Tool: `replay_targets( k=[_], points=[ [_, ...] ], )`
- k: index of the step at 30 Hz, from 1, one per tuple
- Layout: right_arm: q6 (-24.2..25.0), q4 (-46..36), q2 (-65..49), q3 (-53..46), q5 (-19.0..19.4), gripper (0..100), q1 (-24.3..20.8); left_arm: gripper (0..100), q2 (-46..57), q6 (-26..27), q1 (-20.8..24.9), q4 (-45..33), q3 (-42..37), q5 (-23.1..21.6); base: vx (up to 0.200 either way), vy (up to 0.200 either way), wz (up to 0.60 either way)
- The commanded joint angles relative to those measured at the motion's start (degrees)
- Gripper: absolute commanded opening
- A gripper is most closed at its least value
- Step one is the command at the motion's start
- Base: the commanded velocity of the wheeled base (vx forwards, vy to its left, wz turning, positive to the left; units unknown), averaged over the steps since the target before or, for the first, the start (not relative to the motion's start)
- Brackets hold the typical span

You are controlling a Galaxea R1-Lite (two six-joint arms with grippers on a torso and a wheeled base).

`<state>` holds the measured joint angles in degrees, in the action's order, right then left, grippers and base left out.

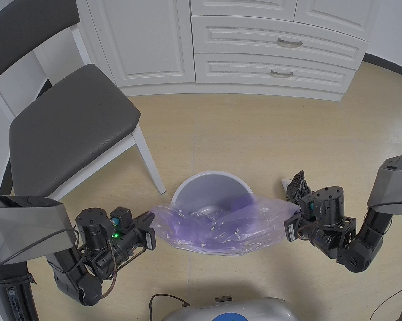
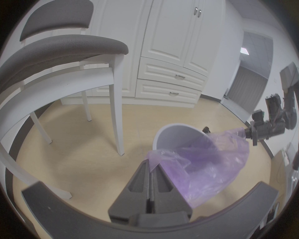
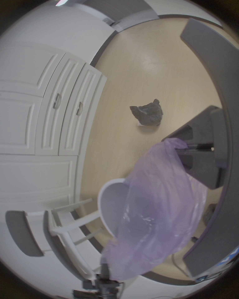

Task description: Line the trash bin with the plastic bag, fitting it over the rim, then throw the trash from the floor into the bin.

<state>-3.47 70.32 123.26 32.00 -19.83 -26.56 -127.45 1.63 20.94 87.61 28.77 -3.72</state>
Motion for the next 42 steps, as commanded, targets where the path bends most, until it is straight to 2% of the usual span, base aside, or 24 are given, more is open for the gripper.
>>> replay_targets(
  k=[1,7,12,20,34,42],
  points=[
    [-2.94,0.26,-1.79,-5.19,0.59,0,-0.51,0,1.77,3.46,-0.46,-0.07,-4.6,-2.43,0.0,0.0,0.0],
    [-6.37,0.35,-2.94,-8.45,0.59,0,-0.33,0,1.86,7.07,-1.87,-0.07,-6.89,-4.63,0.0,0.0,0.0],
    [-8.3,0.35,-5.57,-10.29,0.76,0,0.64,0,3.7,7.24,-2.57,-0.07,-7.24,-4.72,0.0,0.0,0.0],
    [-12.17,0.44,-7.95,-13.02,3.31,0,2.66,0,6.08,7.33,-2.57,-0.87,-8.47,-4.81,0.0,0.0,0.0],
    [-15.6,0.26,-10.93,-15.83,4.1,0,4.68,0,14.51,8.47,-2.13,-11.32,-9.79,-4.81,0.0,0.0,0.0],
    [-16.74,0.44,-7.51,-15.83,4.28,0,4.68,0,10.29,9.88,-2.05,-12.82,-9.52,-5.16,0.0,0.0,0.0]
  ],
)
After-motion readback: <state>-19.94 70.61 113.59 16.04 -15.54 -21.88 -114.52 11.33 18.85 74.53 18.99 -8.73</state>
